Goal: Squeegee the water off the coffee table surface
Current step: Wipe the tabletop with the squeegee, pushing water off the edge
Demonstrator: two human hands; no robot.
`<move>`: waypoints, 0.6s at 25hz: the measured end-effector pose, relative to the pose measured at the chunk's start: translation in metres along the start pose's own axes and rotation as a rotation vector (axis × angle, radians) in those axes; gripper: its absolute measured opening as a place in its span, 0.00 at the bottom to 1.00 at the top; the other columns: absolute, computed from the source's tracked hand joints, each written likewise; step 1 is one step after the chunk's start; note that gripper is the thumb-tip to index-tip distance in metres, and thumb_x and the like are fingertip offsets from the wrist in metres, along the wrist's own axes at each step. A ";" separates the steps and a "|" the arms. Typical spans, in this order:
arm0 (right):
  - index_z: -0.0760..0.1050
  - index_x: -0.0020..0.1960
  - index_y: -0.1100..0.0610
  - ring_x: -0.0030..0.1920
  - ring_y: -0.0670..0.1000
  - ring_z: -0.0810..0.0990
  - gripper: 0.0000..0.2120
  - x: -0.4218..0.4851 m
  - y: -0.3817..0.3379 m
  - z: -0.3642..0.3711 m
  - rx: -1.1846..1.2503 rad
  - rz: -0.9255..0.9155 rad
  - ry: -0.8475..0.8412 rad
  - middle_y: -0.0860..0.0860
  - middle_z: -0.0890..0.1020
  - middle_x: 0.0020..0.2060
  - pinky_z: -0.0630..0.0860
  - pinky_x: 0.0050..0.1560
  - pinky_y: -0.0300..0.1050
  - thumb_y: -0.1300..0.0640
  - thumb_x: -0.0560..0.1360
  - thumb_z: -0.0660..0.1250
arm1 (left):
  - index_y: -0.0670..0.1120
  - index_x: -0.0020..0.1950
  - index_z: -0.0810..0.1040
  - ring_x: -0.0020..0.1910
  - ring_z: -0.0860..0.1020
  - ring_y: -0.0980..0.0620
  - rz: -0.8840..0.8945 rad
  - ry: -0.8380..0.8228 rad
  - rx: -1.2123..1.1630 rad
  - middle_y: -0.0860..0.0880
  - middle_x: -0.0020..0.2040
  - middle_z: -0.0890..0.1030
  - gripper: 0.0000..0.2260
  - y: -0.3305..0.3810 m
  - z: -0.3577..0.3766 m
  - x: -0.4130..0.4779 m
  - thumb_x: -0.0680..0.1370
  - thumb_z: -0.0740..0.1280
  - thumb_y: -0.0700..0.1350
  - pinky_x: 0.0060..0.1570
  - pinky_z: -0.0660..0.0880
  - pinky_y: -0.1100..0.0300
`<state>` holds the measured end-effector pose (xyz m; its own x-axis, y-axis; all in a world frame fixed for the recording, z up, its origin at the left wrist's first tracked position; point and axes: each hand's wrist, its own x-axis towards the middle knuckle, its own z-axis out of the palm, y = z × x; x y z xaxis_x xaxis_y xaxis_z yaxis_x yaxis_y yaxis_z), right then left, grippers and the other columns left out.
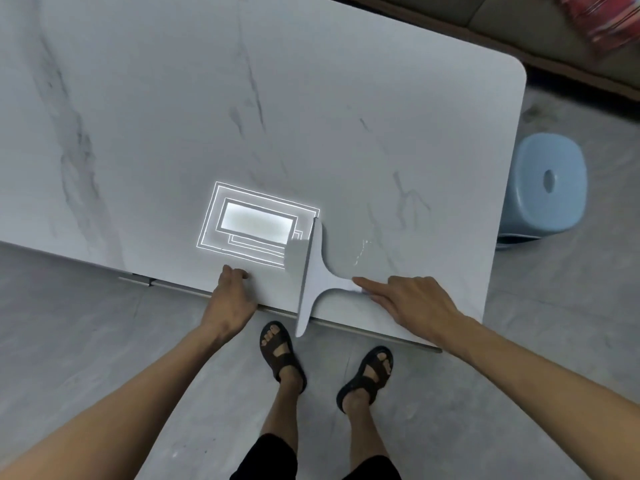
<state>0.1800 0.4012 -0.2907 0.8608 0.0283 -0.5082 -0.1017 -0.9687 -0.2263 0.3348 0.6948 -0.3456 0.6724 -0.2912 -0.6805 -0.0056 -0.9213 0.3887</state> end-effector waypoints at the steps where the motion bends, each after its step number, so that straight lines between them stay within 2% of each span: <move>1: 0.55 0.74 0.32 0.39 0.53 0.79 0.20 -0.016 0.016 -0.003 -0.020 0.049 -0.008 0.48 0.78 0.41 0.74 0.38 0.48 0.41 0.82 0.47 | 0.41 0.66 0.67 0.53 0.76 0.42 0.005 -0.012 0.025 0.43 0.63 0.67 0.23 0.005 0.004 0.001 0.72 0.66 0.36 0.45 0.74 0.54; 4: 0.54 0.74 0.30 0.38 0.52 0.80 0.21 -0.053 0.052 -0.015 -0.090 0.154 -0.037 0.46 0.78 0.40 0.68 0.34 0.45 0.39 0.81 0.45 | 0.40 0.67 0.66 0.57 0.74 0.39 0.014 -0.053 0.067 0.41 0.64 0.64 0.24 0.020 0.014 0.003 0.72 0.66 0.36 0.54 0.76 0.48; 7: 0.54 0.73 0.30 0.36 0.52 0.80 0.21 -0.065 0.057 -0.029 -0.150 0.173 -0.049 0.46 0.78 0.39 0.65 0.30 0.44 0.39 0.81 0.45 | 0.41 0.67 0.66 0.57 0.75 0.39 -0.003 -0.028 0.058 0.41 0.64 0.67 0.23 0.024 0.017 0.003 0.72 0.65 0.36 0.53 0.77 0.45; 10: 0.57 0.73 0.32 0.34 0.54 0.79 0.20 -0.041 0.021 -0.034 -0.098 0.034 -0.040 0.48 0.79 0.39 0.69 0.31 0.46 0.39 0.81 0.47 | 0.44 0.65 0.67 0.48 0.78 0.41 -0.076 0.111 0.010 0.42 0.59 0.77 0.20 0.020 0.009 0.001 0.73 0.63 0.38 0.44 0.74 0.52; 12: 0.58 0.73 0.34 0.34 0.55 0.78 0.20 -0.002 -0.020 -0.031 -0.053 -0.122 -0.045 0.51 0.78 0.40 0.69 0.32 0.46 0.41 0.82 0.48 | 0.45 0.64 0.68 0.44 0.75 0.43 -0.180 0.245 -0.057 0.43 0.55 0.80 0.19 0.011 -0.001 0.000 0.72 0.61 0.38 0.41 0.70 0.54; 15: 0.60 0.75 0.38 0.32 0.53 0.72 0.20 0.061 -0.085 -0.020 -0.062 -0.296 -0.037 0.51 0.73 0.37 0.60 0.31 0.44 0.46 0.83 0.50 | 0.44 0.62 0.68 0.50 0.77 0.38 -0.283 0.338 -0.166 0.40 0.57 0.79 0.18 -0.014 -0.017 0.001 0.73 0.60 0.37 0.44 0.69 0.53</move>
<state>0.2511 0.4805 -0.2863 0.8294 0.3196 -0.4582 0.1827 -0.9303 -0.3182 0.3478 0.7114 -0.3413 0.8339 0.0908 -0.5443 0.3124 -0.8907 0.3301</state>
